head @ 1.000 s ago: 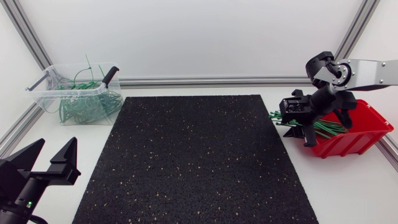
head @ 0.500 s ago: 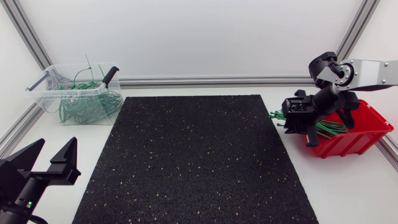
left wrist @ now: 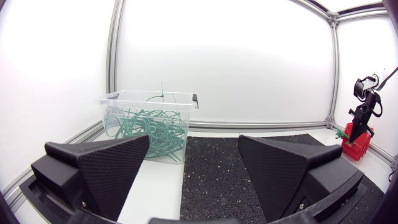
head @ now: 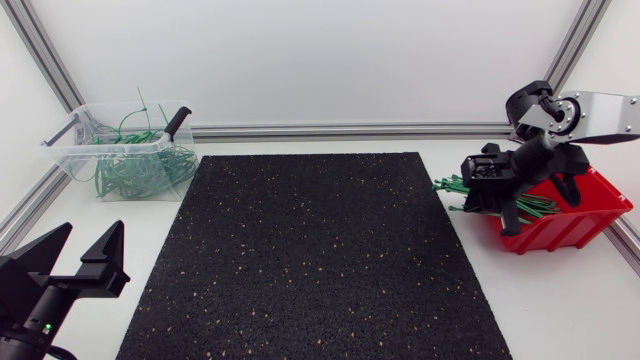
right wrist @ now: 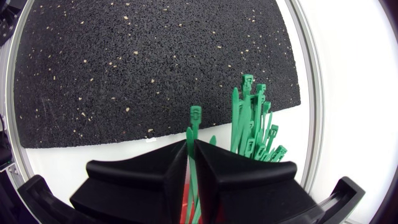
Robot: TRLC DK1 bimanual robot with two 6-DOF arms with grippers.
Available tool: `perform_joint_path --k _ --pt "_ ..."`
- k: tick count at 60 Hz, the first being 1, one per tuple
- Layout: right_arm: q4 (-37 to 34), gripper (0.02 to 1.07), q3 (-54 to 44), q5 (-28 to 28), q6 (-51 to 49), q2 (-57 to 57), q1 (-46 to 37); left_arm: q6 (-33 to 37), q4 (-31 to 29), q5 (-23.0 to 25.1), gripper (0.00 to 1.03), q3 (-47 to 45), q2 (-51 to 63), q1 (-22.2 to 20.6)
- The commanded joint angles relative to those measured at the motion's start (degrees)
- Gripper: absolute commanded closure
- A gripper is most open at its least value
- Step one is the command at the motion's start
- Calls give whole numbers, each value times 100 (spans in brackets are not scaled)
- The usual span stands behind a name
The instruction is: Take a green cable tie from the red box, thread the tail through the head to close it, then place it in the transparent bin on the left.
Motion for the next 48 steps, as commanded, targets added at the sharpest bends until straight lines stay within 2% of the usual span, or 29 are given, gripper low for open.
perform_joint_path --k 1,6,12,48 --pt "-104 94 123 -32 -128 -123 -54 -84 -82 -26 4 -231 -41 -19" --pt "-280 100 176 -58 -154 -123 -71 -84 -82 -26 4 -231 -41 -19" --pt "-341 101 193 -137 -145 -246 -89 -84 -82 -26 4 -231 -41 -19" --pt "-956 101 668 -831 -198 -1283 -344 -84 -82 -26 4 -231 -41 -28"
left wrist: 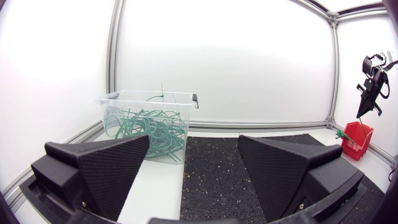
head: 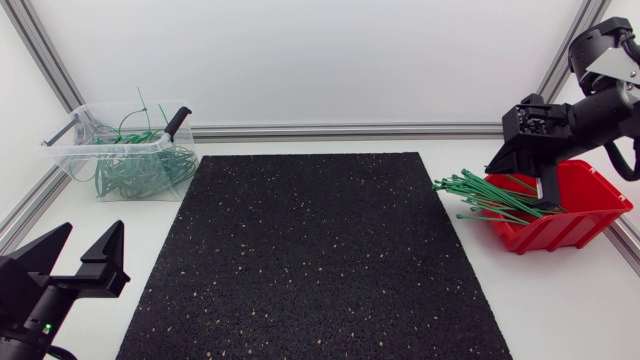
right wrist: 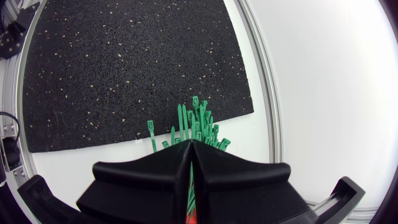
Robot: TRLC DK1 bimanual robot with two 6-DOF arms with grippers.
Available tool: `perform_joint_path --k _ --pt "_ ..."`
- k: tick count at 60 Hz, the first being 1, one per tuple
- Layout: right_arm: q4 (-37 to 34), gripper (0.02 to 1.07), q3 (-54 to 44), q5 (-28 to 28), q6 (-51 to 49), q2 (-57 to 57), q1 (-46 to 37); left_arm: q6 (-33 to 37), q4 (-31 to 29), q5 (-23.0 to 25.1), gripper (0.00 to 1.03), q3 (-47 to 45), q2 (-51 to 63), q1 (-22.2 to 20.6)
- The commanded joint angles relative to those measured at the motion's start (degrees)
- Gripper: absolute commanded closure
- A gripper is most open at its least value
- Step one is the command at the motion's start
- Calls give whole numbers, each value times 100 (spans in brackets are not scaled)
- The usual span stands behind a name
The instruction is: Take a green cable tie from the red box, thread the tail through the head to close it, then place it in the transparent bin on the left.
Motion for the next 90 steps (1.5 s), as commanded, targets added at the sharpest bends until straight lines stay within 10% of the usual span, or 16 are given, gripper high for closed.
perform_joint_path --k 1,29,64,73,90 --pt "-156 101 73 -82 -185 -116 -62 -86 -84 -26 4 -231 -41 -28" --pt "-315 101 -278 -627 246 -617 378 -95 -93 -26 4 -231 -41 -36" --pt "-1633 101 2200 -2666 2970 -1126 1002 -104 -102 -26 4 -231 -41 -80" --pt "-376 101 1919 -2516 5159 -1346 1423 -104 -102 -26 4 -231 -41 -89" --pt "2471 101 346 -574 8420 -1390 2970 -104 -111 -26 4 -231 -41 -89"
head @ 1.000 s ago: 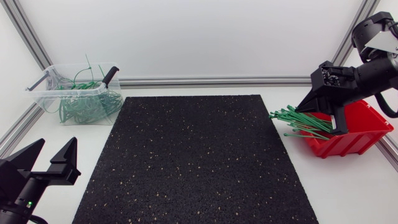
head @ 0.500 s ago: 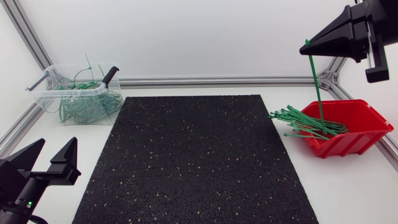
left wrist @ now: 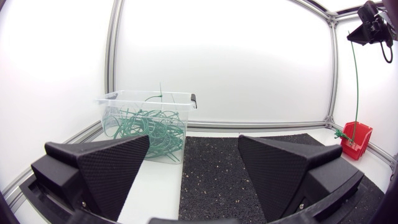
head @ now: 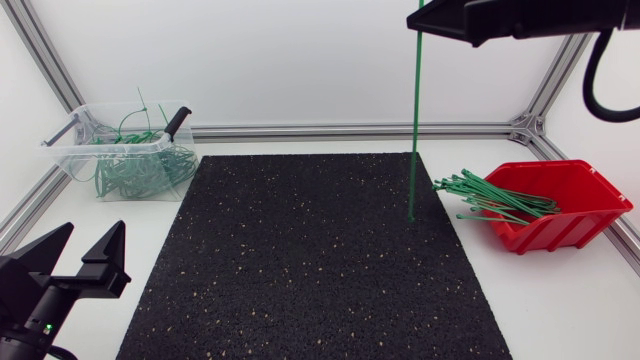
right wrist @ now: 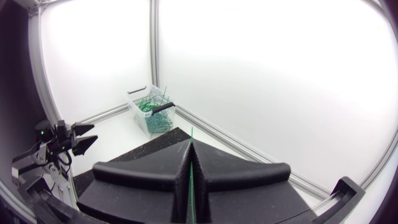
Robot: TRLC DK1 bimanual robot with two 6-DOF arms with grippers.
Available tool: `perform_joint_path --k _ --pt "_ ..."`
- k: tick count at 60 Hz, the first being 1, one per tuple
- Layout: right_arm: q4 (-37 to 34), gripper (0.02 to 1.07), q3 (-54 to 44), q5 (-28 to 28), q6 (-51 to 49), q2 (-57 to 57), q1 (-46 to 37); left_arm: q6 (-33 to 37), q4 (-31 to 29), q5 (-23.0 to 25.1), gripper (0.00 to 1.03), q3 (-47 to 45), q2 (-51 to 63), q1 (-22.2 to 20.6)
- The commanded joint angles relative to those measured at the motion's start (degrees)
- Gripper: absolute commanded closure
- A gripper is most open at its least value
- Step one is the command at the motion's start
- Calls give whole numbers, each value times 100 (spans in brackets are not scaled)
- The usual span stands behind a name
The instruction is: Take a green cable tie from the red box, thread the tail through the head to close it, then place it in the transparent bin on the left.
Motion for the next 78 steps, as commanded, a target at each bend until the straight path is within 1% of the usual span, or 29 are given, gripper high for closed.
perform_joint_path --k 1,2,3,6,15,18,22,25,28,36,39,42,51,60,73,78 --pt "643 101 -560 321 921 90 241 -102 -117 -26 4 -231 -41 -41" --pt "854 101 -683 373 1079 63 267 -102 -117 -26 4 -231 -41 -41" --pt "1241 101 -867 408 1308 37 285 -102 -117 -26 4 -231 -41 -41" --pt "1795 101 -1166 408 1695 28 329 -102 -117 -26 4 -231 -41 -41" --pt "2471 101 -1395 435 2292 468 654 -102 -117 -26 4 -231 -41 -41" --pt "2858 101 -1518 505 2530 652 777 -102 -117 -26 4 -231 -41 -50" --pt "3122 101 -1562 584 2732 846 953 -102 -117 -26 4 -231 -41 -50" --pt "3377 101 -1579 751 3022 1004 1084 -102 -117 -26 4 -231 -41 -50" --pt "3561 101 -1588 751 3092 1136 1216 -102 -117 -26 4 -231 -41 -50" --pt "3939 101 -1430 751 3698 1619 1410 -102 -117 -26 4 -231 -41 -50" --pt "4001 101 -1386 760 3927 1812 1427 -102 -117 -26 4 -231 -41 -41" --pt "4299 101 -1412 778 4208 2023 1436 -102 -117 -26 4 -231 -41 -50" --pt "4695 101 -1421 778 4841 2577 1357 -102 -117 -26 4 -231 -41 -41" --pt "5117 101 -1737 839 4903 2700 1260 -102 -126 -26 4 -231 -41 -59" --pt "5512 101 -2660 813 4437 2428 1040 -102 -126 -26 4 -231 -41 -76" --pt "5521 100 -2994 830 4199 2164 979 -102 -126 -26 4 -231 -41 -102"
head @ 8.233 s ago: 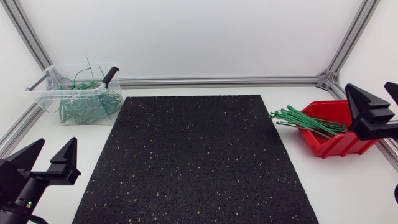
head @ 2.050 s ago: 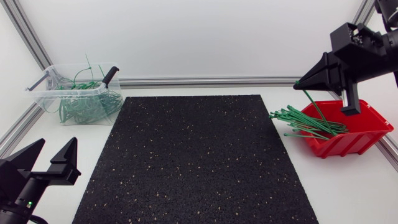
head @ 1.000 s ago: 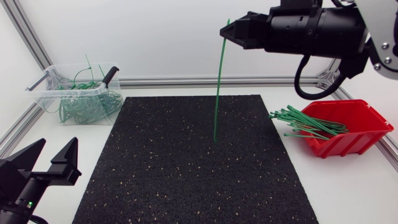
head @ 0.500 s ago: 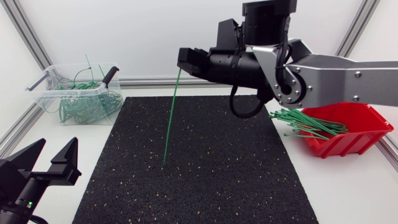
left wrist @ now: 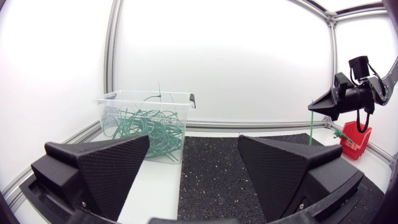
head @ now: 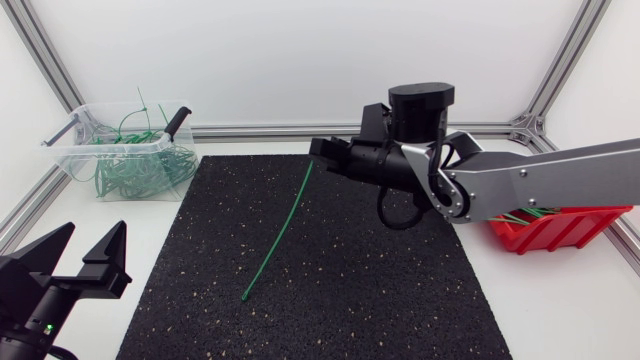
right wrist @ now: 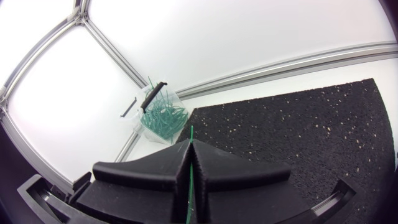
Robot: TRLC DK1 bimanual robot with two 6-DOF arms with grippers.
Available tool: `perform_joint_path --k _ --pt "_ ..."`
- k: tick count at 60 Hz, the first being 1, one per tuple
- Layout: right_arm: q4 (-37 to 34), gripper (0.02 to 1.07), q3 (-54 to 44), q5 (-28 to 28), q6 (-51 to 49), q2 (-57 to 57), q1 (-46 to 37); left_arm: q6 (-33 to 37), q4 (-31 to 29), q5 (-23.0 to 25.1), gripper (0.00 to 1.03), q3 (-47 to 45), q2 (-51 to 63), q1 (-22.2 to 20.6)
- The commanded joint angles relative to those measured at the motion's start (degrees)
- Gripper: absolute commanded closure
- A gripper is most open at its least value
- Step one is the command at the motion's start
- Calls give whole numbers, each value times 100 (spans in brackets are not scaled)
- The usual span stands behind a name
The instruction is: Take a green cable tie from the red box, thread the tail through the head to close it, then place it in the transparent bin on the left.
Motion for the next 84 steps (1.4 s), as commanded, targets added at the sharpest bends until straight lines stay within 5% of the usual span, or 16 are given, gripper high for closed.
perform_joint_path --k 1,11,15,20,28,55,75,79,84 --pt "127 100 -330 17 -238 -363 -101 -102 -124 -26 4 -231 -41 -68" --pt "100 98 -919 96 -703 -838 -356 -102 -124 -26 4 -222 -41 -68" --pt "65 86 -1077 114 -853 -961 -426 -102 -124 -26 4 -222 -41 -68" --pt "-14 50 -1297 307 -1099 -1251 -444 -102 -124 -26 4 -222 -41 -76" --pt "-330 32 -1394 483 -1477 -1462 -470 -102 -124 -26 4 -222 -41 -76" --pt "-2422 27 -655 931 -3208 -2297 -514 -102 -133 -26 4 -222 -41 -76" --pt "-4558 27 725 852 -6258 -1927 312 -102 -133 -26 4 -222 -41 -76" --pt "-4725 16 892 676 -6337 -1822 391 -102 -133 -26 4 -222 -41 -68" --pt "-4848 16 1050 676 -6592 -1637 611 -102 -133 -26 4 -222 -41 -50"
